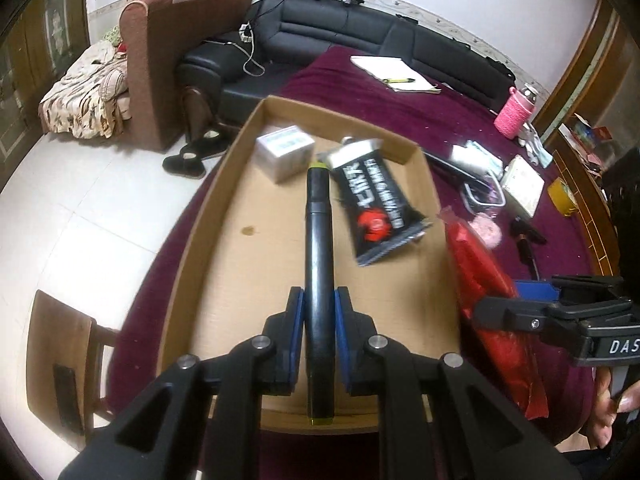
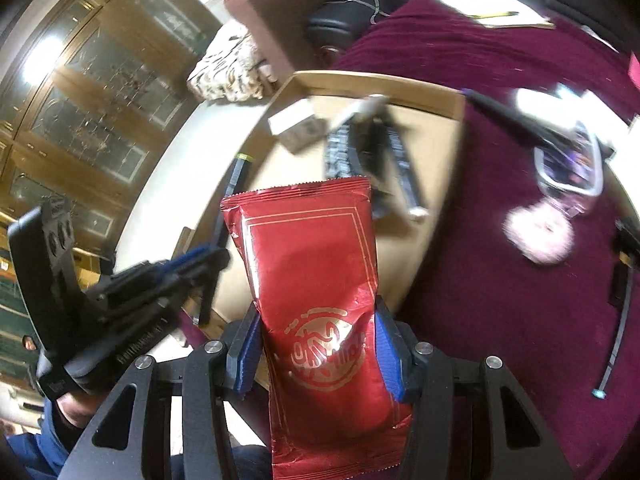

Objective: Organize objects
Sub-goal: 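Lower the black marker into the tray with the left gripper while the right places the red bag there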

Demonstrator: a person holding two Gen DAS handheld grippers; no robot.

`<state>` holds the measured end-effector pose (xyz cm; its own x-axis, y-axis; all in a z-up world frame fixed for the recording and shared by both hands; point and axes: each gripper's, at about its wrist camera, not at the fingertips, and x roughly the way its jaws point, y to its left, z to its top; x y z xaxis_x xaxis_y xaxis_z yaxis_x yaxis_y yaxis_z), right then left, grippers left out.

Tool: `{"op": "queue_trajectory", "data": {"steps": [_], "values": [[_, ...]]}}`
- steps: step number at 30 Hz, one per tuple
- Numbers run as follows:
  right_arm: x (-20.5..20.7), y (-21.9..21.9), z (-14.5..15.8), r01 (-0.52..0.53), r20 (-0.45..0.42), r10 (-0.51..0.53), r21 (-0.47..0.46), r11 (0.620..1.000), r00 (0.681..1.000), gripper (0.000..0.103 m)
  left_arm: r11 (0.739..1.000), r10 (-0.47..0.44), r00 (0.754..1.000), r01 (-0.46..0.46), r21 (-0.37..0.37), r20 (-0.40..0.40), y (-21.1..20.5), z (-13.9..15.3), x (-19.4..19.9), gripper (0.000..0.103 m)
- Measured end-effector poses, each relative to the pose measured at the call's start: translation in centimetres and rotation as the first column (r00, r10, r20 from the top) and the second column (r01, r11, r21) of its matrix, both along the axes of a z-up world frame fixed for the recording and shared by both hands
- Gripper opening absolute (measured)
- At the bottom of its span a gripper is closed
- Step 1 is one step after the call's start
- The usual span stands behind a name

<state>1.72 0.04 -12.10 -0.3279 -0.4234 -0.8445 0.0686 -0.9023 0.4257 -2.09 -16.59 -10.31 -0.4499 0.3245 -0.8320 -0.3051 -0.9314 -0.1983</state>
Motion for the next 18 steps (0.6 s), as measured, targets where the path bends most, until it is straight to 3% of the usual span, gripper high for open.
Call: {"op": "queue_trajectory", "data": {"steps": [9, 18], "values": [[-4.9, -2.6, -0.4, 0.031, 0.015, -0.031, -0.032, 0.999, 0.999, 0.055, 1.000, -0.005, 0.999, 0.005, -0.002, 0.035, -1.3, -1.3, -1.8, 0.015], [-8.7, -3.0, -2.9, 0.097, 0.109, -0.088, -0.083, 0.992, 0.990, 0.055, 0.999, -0.031, 0.998, 0.032, -0.007, 0.059, -1.2, -2.2, -3.1, 0.015]]}}
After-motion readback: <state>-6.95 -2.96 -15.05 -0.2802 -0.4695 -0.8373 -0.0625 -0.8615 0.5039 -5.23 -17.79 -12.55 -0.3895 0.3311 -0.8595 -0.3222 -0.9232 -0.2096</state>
